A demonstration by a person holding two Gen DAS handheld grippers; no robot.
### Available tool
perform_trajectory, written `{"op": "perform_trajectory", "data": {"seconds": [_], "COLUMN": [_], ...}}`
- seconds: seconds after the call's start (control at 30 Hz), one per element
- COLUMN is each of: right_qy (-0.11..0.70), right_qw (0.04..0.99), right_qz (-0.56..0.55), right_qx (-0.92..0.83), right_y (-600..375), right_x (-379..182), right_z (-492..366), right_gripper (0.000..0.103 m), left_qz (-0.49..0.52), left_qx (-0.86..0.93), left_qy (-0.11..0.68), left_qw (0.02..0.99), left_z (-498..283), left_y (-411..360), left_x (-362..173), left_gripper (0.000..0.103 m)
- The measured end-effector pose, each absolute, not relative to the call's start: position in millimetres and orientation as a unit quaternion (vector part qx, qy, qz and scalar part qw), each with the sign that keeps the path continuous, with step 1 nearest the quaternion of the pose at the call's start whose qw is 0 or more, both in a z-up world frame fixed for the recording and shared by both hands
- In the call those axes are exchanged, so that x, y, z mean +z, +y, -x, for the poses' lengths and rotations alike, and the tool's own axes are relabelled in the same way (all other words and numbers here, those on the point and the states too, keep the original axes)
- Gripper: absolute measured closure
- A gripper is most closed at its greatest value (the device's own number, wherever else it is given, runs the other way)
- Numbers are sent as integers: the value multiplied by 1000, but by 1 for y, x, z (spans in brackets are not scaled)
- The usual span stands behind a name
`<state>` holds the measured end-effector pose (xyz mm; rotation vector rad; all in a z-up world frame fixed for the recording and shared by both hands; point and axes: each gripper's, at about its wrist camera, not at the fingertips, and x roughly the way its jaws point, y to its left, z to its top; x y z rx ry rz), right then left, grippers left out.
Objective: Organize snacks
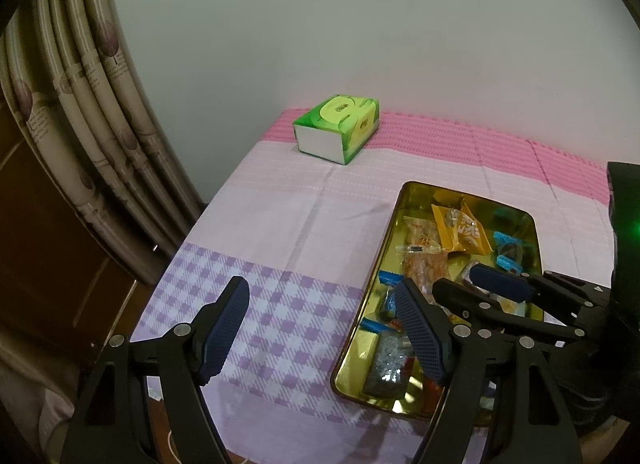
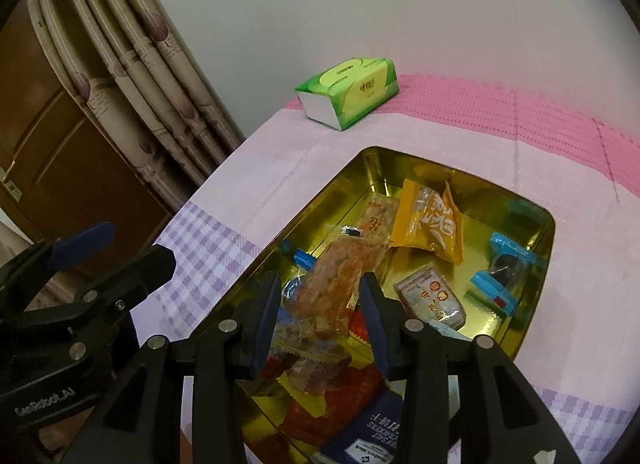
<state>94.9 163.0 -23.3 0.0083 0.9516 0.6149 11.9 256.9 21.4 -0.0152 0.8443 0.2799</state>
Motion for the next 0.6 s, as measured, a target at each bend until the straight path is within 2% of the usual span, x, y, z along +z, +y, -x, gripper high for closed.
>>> {"op": "perform_trajectory", "data": {"seconds": [0.3,0.4,0.5,0.57,0.6], "right_qy": [421,399,351,314,293], "right_qw": [863,879,910,928,937], "right_qz": [5,18,46,61,64], "right_qx": [279,260,217,191,181], "right_y": [156,152,147,143,140], "right_x": [-8,1,17,29,35], "right_z": [-85,-77,-59,-45,-37], "right_gripper": [59,53,40,17,13], "left_qz": [16,14,21,21,19], "left_qx": [143,151,152,157,162], "left_qy": [394,390,378,361,349], "left_qw": [908,908,913,919,923], "left_z": [-9,-8,-3,2,5], "left_y": [257,255,256,255,253], "left_x": [27,30,35,41,45], "left_gripper": [27,27,27,27,27]}}
